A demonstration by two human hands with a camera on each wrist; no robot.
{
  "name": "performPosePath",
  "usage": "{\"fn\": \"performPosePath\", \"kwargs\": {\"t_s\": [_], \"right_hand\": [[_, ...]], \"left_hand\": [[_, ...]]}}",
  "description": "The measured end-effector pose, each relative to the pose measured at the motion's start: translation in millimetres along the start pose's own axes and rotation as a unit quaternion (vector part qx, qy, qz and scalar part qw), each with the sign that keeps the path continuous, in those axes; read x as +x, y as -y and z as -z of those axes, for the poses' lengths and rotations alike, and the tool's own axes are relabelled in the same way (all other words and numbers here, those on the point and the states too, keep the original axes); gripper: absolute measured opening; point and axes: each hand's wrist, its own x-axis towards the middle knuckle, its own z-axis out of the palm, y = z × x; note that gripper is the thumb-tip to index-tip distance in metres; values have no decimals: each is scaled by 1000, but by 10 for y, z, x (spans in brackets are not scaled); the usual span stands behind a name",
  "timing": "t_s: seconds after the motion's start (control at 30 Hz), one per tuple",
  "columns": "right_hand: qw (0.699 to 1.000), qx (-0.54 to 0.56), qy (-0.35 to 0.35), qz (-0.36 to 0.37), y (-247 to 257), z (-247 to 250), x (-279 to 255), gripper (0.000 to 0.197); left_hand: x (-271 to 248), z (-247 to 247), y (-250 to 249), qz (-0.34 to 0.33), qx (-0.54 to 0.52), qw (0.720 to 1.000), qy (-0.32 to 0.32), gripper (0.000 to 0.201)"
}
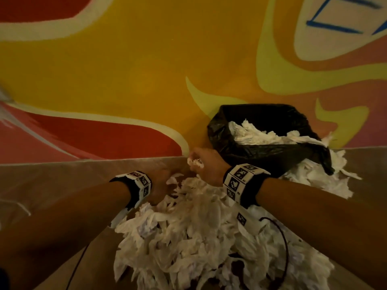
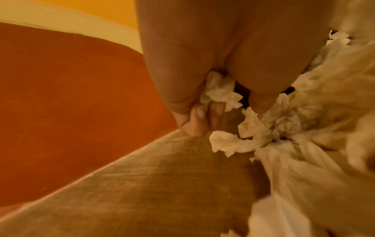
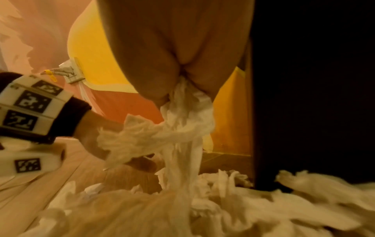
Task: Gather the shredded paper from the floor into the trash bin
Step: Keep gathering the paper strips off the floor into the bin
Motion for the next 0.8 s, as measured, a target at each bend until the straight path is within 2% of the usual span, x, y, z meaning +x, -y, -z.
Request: {"fn": "performPosePath", "kwargs": {"t_s": [0.03,0.07,0.1,0.13,0.17,0.2,0.23,0.3,0.37,0.43,0.53,0.6,0.67,0.7,0.73,0.8], "right_hand": [[1000,-12,7,7,-23,20,-36,10],[999,-22,19,14,-49,36,-71,14],[999,-34,37,20,-66,55,-109,17],[996,-55,59,26,-78,70,-148,20],[993,-82,86,25,-85,85,-188,22],[988,-109,110,22,-92,99,-228,23],[983,-131,124,20,-97,115,-263,23],[978,-160,132,26,-106,152,-331,24],[972,-184,140,35,-124,186,-392,25],[967,-201,148,45,-150,222,-441,28],[972,-178,145,48,-170,265,-458,24],[975,-164,143,33,-192,276,-443,19],[979,-150,139,12,-218,278,-428,19],[980,-142,136,9,-227,274,-423,20],[982,-134,136,7,-229,265,-420,21],[982,-132,137,2,-221,235,-390,22]], "left_hand": [[66,-30,-13,-8,-80,997,-5,41],[124,-42,-35,-24,-117,993,-7,40],[187,22,-70,-35,-116,993,-3,38],[243,7,-87,-47,-21,999,2,41],[315,20,-125,-22,0,1000,1,50],[375,16,-169,13,-8,1000,9,58],[399,-10,-192,19,-28,999,20,65],[486,-73,-256,-6,-37,996,78,70],[576,-166,-256,-17,-39,995,91,69],[634,-227,-264,12,-63,993,97,65],[658,-170,-311,10,-86,986,142,52],[635,-91,-297,21,-104,988,115,45],[560,-8,-250,26,-121,991,42,42],[523,11,-207,22,-166,986,17,41],[480,35,-168,16,-260,966,5,38],[398,61,-88,33,-426,904,3,33]]}}
